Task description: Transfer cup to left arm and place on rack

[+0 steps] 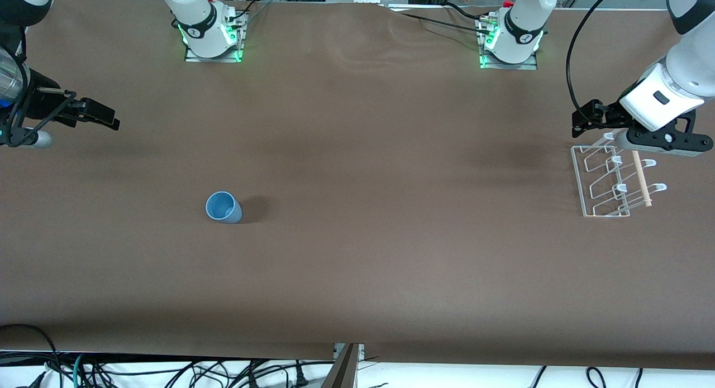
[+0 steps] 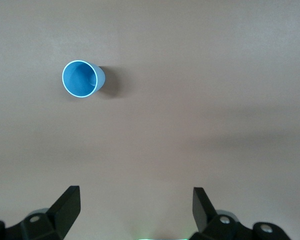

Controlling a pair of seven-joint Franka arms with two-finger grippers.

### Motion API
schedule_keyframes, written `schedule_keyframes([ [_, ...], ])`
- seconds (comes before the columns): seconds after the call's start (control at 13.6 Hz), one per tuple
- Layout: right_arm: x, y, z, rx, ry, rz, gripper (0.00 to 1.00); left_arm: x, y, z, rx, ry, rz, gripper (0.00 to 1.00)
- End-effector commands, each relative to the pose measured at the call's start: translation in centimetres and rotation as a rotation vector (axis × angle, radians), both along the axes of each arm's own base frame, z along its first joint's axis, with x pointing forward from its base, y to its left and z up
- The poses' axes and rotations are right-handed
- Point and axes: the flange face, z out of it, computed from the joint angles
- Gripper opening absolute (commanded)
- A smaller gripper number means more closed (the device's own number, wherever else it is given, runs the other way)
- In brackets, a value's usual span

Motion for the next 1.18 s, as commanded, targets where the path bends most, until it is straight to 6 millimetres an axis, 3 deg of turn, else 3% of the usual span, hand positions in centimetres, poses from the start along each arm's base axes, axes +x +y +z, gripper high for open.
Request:
schedule_keyframes([
  [0.0, 0.0, 0.2, 0.6, 0.009, 0.003, 0.026, 0.99, 0.1, 0.1, 0.4, -0.017, -0.002, -0.016, 1.0],
  [1.1, 0.0, 1.9, 0.6, 0.002, 0.005, 0.063, 0.99, 0.4, 0.2, 0.0, -0.011, -0.003, -0.005, 1.0],
])
